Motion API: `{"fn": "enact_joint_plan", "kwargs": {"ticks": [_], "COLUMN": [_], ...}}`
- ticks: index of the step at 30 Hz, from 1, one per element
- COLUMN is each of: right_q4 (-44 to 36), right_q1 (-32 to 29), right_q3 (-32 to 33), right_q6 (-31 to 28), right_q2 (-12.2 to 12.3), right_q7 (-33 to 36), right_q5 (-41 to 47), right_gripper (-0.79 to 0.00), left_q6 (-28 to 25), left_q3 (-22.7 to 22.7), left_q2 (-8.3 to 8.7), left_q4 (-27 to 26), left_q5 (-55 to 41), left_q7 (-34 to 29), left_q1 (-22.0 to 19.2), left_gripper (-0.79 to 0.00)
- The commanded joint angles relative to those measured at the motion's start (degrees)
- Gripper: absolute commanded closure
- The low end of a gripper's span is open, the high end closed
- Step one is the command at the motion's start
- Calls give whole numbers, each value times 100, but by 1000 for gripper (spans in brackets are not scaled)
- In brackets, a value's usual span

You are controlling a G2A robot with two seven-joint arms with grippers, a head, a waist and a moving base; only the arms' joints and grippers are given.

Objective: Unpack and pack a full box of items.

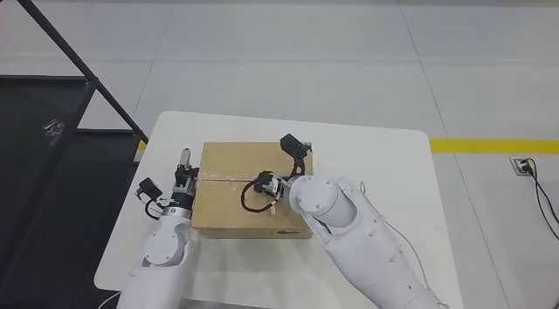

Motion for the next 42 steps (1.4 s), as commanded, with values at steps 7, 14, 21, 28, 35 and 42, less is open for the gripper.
{"fn": "enact_joint_plan", "kwargs": {"ticks": [7,14,21,28,35,42], "right_q4": [-598,-815,-1237,-1699,-2021,-1760], "right_q1": [-468,-829,-1410,-1964,-2483,-2413], "right_q3": [420,924,1426,1867,2249,2304], "right_q6": [197,279,-44,-200,-766,-627], "right_q2": [130,250,335,393,415,436], "right_q7": [-105,-89,-455,-947,-1472,-1445], "right_q5": [-151,-106,139,374,840,992], "right_gripper": [0,0,0,0,0,0], "left_q6": [9,8,24,44,59,64], "left_q3": [8,59,101,164,186,211], "left_q2": [0,-10,-18,-30,-36,-42], "left_q4": [46,59,81,71,71,65], "left_q5": [12,33,80,142,173,196], "left_q7": [-9,-15,4,23,41,43], "left_q1": [-27,-50,-65,-78,-80,-79], "left_gripper": [-785,-785,-785,-785,-785,-785]}}
